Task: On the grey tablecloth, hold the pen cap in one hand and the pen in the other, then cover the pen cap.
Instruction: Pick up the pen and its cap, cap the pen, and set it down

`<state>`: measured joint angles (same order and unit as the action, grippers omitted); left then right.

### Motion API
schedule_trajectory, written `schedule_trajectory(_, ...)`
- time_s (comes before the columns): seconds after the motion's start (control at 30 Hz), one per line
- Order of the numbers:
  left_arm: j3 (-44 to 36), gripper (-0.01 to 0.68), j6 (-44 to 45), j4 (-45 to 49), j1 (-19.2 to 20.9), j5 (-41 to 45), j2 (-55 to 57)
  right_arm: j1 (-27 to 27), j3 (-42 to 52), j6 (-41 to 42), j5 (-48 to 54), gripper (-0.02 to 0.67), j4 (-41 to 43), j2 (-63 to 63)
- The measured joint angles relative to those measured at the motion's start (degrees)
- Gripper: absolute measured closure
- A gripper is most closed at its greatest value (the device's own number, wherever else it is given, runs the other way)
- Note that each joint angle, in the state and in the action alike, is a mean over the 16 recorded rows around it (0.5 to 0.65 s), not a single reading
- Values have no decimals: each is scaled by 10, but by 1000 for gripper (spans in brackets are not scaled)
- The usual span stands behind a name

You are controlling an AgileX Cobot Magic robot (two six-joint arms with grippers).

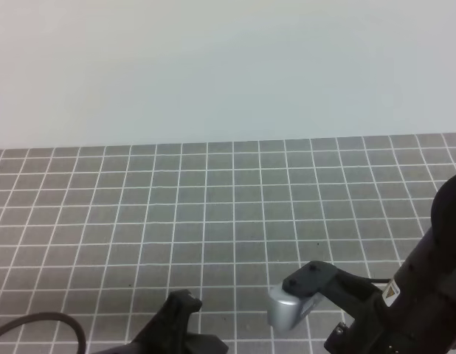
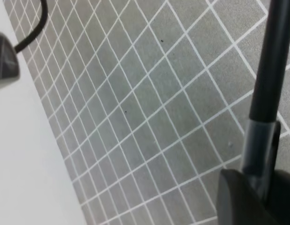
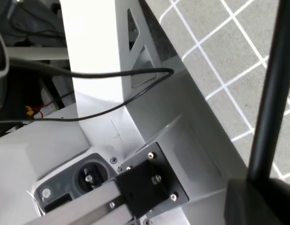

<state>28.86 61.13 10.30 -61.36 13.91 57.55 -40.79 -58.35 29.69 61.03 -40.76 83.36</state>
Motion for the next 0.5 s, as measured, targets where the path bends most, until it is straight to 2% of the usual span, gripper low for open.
schedule_trajectory(0.13,0,440,-41,18,0,11,0,0,-1,-1,-4,585,1,0)
schedule_trajectory(0.27,0,356,-120,73,-1,26,-2,0,-2,-10,-13,585,12,0)
schedule_trajectory(0.4,0,288,-238,168,-1,54,-6,0,-3,-38,-35,585,49,0)
schedule_trajectory(0.5,0,285,-353,258,-1,85,-9,2,-3,-77,-64,585,98,0)
